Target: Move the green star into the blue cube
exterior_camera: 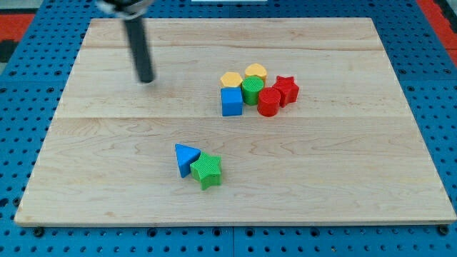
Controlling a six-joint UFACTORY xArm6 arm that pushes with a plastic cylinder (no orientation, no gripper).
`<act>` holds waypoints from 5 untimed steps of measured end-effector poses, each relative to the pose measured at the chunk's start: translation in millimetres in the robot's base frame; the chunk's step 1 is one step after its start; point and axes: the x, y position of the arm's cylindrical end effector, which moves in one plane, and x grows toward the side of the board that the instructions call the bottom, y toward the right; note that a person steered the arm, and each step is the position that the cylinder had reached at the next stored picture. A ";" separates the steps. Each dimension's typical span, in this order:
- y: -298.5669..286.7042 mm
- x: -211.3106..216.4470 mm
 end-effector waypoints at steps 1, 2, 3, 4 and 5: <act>-25.6 121.3; 8.6 186.3; 91.5 191.3; 154.5 181.7; 189.0 148.5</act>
